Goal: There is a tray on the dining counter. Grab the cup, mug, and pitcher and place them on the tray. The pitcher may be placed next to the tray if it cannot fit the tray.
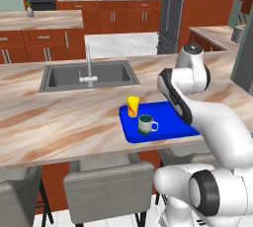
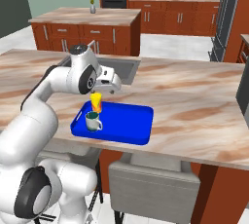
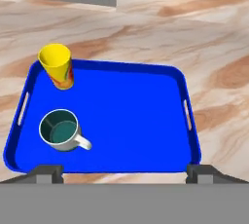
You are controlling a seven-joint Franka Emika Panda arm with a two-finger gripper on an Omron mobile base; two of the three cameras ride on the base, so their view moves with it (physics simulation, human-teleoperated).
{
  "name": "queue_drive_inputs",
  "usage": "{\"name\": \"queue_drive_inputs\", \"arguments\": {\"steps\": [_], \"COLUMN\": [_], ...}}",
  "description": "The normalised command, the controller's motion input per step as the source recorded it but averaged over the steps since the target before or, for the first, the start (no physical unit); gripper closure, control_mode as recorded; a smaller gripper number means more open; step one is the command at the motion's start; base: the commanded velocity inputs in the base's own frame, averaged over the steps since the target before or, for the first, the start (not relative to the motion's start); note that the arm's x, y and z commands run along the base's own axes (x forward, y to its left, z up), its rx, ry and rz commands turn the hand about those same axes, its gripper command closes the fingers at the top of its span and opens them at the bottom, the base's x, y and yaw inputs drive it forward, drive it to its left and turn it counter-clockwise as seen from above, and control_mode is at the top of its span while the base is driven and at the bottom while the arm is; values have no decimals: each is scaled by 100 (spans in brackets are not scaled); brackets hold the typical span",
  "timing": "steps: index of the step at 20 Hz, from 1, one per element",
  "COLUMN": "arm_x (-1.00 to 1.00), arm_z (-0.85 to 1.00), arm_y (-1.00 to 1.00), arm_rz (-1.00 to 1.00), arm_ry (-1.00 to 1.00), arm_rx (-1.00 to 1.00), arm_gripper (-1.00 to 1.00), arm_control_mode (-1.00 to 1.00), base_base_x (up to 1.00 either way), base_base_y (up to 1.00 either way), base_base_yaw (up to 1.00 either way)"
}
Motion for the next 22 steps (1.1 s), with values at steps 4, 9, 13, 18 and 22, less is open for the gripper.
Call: {"name": "queue_drive_inputs", "arguments": {"steps": [4,9,13,18,22], "arm_x": [-47,-59,-59,-47,-20], "arm_z": [38,1,4,13,6], "arm_y": [-2,0,0,-7,0], "arm_rz": [-21,-4,0,0,0], "arm_ry": [9,0,0,0,0], "arm_rx": [-3,0,2,4,6], "arm_gripper": [-100,-100,-100,-100,-100], "arm_control_mode": [-100,-100,-100,-100,-100], "base_base_x": [0,0,0,0,0], "base_base_y": [0,0,0,0,0], "base_base_yaw": [0,0,0,0,0]}}
